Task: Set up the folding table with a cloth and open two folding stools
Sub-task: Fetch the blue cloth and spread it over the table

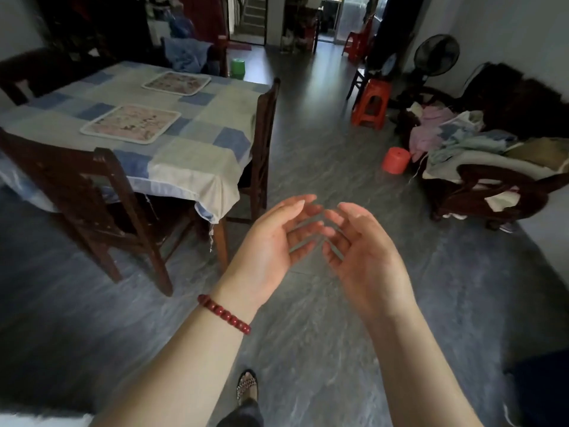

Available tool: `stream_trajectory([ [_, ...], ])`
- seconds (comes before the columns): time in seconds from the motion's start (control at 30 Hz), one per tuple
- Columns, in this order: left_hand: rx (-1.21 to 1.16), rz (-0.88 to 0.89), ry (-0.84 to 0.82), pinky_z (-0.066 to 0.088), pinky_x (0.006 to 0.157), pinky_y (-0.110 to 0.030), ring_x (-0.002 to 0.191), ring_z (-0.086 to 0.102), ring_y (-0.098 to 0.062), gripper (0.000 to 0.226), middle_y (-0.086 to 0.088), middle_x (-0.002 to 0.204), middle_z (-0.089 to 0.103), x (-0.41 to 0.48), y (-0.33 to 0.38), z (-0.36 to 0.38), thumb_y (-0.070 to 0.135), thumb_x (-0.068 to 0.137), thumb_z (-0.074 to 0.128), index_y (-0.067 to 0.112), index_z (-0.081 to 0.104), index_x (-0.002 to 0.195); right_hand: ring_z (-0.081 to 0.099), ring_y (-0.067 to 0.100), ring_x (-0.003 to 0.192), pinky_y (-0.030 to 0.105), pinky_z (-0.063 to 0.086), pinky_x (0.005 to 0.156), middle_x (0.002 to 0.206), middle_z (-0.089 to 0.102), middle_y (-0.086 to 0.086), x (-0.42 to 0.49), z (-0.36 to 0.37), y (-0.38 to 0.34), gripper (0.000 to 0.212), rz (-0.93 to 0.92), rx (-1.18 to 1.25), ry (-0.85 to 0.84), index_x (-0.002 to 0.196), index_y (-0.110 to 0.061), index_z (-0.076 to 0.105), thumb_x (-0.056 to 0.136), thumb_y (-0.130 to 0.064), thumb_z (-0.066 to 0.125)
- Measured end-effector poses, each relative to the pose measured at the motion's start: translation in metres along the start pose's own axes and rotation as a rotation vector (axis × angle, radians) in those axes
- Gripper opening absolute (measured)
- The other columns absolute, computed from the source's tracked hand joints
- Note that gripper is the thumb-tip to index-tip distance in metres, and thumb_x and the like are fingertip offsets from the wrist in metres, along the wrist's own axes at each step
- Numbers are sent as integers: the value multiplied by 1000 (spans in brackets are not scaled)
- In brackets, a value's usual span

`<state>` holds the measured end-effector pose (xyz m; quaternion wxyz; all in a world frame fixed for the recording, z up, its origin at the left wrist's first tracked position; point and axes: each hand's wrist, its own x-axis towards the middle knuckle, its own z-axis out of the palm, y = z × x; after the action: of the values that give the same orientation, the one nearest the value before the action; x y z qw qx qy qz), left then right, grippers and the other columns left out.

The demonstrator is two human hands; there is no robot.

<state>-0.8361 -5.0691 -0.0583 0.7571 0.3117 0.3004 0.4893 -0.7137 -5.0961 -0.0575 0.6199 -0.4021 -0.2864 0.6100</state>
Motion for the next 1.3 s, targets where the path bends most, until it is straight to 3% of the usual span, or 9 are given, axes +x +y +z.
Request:
stream_trajectory([
  [0.17, 10, -31, -23, 40, 83, -32, 83, 60, -13, 27, 5, 86, 68, 110, 36, -2, 30, 68, 56, 20, 65, 92, 64, 8, 74, 25, 42, 73, 83, 70, -6, 105, 7, -28, 8, -30, -24, 43, 77, -28, 69, 71, -29, 63],
  [0.47, -29, -114, -63, 45, 82, -32, 81, 65, -11, 29, 4, 87, 70, 240, 68, -8, 31, 72, 53, 20, 66, 95, 64, 6, 78, 25, 45, 73, 86, 71, -7, 236, -4, -48, 9, -45, -49, 107, 73, -31, 71, 72, -27, 64],
  [0.7, 60, -130, 8, 46, 82, -31, 83, 64, -10, 29, 8, 88, 70, 355, 69, 0, 33, 70, 53, 23, 65, 94, 65, 7, 78, 24, 45, 73, 86, 71, -7, 354, -40, -72, 5, -41, -13, 124, 78, -29, 67, 77, -27, 63],
  [0.83, 73, -125, 34, 45, 79, -30, 83, 62, -10, 27, 9, 85, 70, 443, 66, 22, 32, 72, 52, 23, 65, 94, 63, 8, 77, 25, 43, 75, 85, 71, -7, 435, -68, -101, 13, -54, -5, 112, 82, -27, 65, 70, -29, 59],
  [0.93, 24, -125, 25, 45, 82, -30, 84, 61, -11, 21, 8, 86, 70, 514, 63, 55, 28, 85, 48, 22, 65, 94, 62, 9, 77, 25, 43, 74, 83, 70, -7, 492, -90, -132, 20, -49, -10, 103, 85, -24, 63, 66, -30, 59],
  [1.07, 4, -125, -39, 46, 83, -31, 84, 61, -12, 25, 5, 89, 69, 599, 55, 102, 30, 73, 55, 21, 67, 93, 61, 9, 80, 25, 43, 75, 85, 70, -6, 562, -125, -175, 21, -77, -6, 82, 86, -23, 63, 66, -27, 59],
  [1.3, 19, -120, 28, 46, 81, -29, 83, 61, -11, 29, 6, 87, 69, 703, 54, 120, 30, 68, 55, 21, 66, 93, 61, 8, 78, 25, 43, 76, 84, 70, -7, 666, -162, -206, 20, -49, -20, 96, 86, -23, 63, 88, -10, 49],
])
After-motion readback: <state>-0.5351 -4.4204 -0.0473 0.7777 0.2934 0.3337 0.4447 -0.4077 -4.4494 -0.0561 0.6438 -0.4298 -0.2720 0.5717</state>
